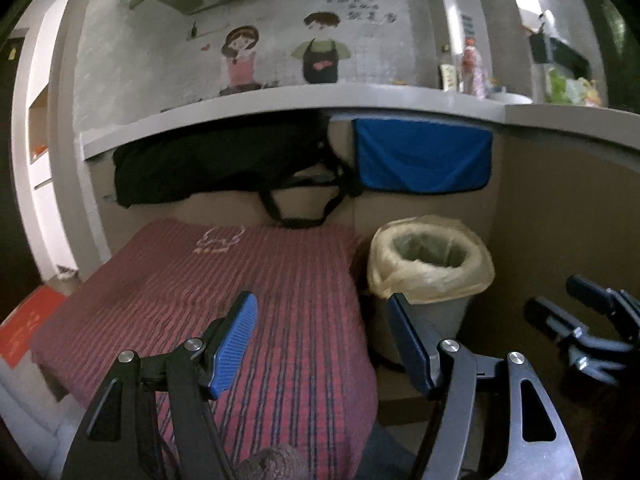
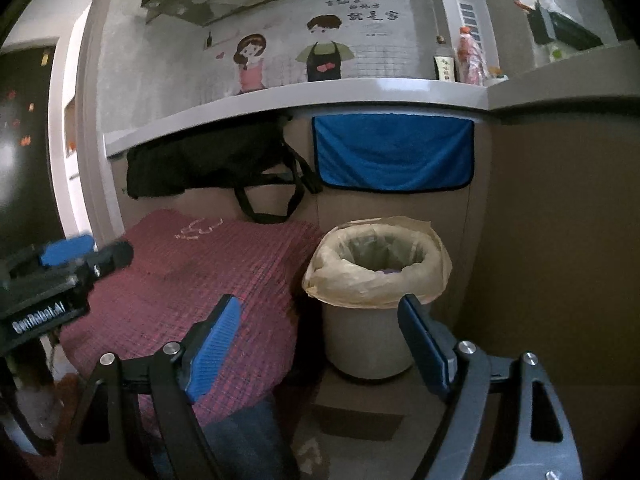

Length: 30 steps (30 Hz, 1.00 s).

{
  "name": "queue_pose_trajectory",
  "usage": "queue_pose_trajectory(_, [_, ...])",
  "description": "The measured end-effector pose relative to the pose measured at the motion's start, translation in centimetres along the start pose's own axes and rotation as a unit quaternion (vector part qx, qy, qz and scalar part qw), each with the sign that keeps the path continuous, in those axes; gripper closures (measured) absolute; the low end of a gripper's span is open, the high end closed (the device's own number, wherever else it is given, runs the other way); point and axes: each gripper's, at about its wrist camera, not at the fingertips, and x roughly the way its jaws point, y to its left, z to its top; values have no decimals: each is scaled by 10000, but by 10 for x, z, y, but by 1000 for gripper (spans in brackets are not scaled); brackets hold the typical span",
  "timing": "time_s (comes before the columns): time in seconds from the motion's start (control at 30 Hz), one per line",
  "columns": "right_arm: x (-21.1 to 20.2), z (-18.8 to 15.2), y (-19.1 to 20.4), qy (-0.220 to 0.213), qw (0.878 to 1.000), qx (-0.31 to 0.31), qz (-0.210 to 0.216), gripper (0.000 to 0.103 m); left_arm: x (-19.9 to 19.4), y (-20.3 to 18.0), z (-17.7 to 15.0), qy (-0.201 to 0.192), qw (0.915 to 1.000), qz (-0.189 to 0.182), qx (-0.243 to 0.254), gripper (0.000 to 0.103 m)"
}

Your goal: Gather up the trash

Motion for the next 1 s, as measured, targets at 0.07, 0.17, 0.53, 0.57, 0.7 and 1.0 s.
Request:
queue_pose_trajectory(0.07, [-2, 2, 1, -54, 10000, 24, 34, 24, -3, 4, 0, -18, 9999, 56, -83, 35])
queue_pose_trajectory(0.17, [-4, 5, 6, -130, 9999, -57, 61, 24, -11, 8, 1, -126, 9998, 85, -160, 35])
queue_pose_trajectory(0.53, [-5, 5, 18, -164, 9995, -170, 218, 24, -19, 12, -1, -138, 9994, 209, -227, 35])
queue_pose_trajectory(0.57, [-5, 5, 19, -158, 9995, -167, 228, 24, -20, 13, -1, -136, 9994, 227, -241, 35])
queue_pose_trajectory(0.7, [-5, 4, 20, -150, 9994, -168, 258, 24, -20, 14, -1, -124, 9992, 272, -254, 35])
queue_pose_trajectory(1.0, [-6, 3, 21, -146, 9994, -157, 260, 24, -20, 18, -1, -146, 9992, 267, -249, 35])
